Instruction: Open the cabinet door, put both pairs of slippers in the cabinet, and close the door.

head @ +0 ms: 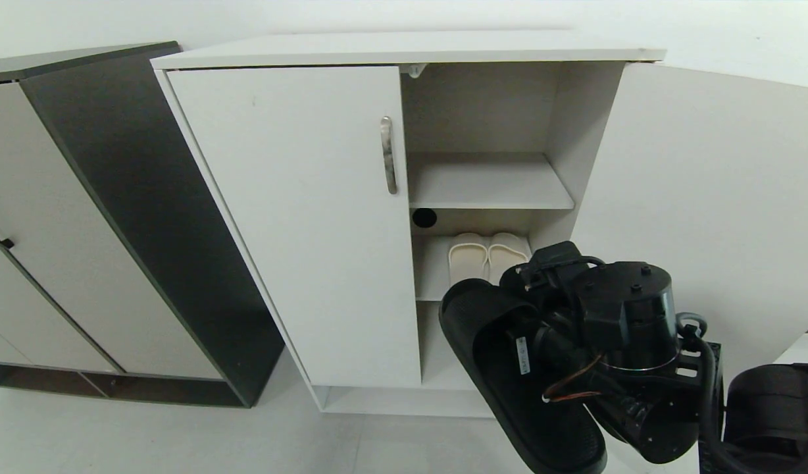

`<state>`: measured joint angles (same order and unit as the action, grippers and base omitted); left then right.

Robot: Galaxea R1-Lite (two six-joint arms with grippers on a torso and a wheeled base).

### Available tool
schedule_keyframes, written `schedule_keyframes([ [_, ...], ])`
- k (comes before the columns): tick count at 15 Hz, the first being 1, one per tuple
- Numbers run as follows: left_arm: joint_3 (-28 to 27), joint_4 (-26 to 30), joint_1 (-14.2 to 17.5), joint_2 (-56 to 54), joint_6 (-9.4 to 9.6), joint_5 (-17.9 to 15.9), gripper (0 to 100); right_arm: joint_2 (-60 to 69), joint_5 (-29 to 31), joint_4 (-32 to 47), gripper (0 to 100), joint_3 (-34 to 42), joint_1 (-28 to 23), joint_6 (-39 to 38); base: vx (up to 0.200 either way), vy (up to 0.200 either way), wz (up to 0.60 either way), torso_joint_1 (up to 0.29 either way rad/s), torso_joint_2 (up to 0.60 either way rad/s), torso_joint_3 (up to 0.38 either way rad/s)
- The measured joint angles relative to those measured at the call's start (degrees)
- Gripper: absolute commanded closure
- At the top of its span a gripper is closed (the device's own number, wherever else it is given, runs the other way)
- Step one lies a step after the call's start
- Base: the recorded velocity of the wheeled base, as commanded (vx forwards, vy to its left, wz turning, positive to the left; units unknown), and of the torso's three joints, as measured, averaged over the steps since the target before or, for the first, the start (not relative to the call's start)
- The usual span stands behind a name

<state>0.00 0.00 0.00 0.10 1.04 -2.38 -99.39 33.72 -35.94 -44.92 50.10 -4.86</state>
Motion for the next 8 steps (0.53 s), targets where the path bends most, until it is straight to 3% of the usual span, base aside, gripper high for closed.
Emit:
schedule_keyframes([
  [3,0.0,0.0,0.0,0.0,0.02,0.0,100,-0.4,-0.1,0.0,100,-0.1,0.2,-0.1,0.0,0.0,-0.6,-0.001,0.0,0.002],
  [8,0.0,0.0,0.0,0.0,0.02,0.0,100,-1.1,-2.6,-2.2,100,0.6,0.2,0.0,0.0,0.0,0.0,0.0,0.0,0.0],
])
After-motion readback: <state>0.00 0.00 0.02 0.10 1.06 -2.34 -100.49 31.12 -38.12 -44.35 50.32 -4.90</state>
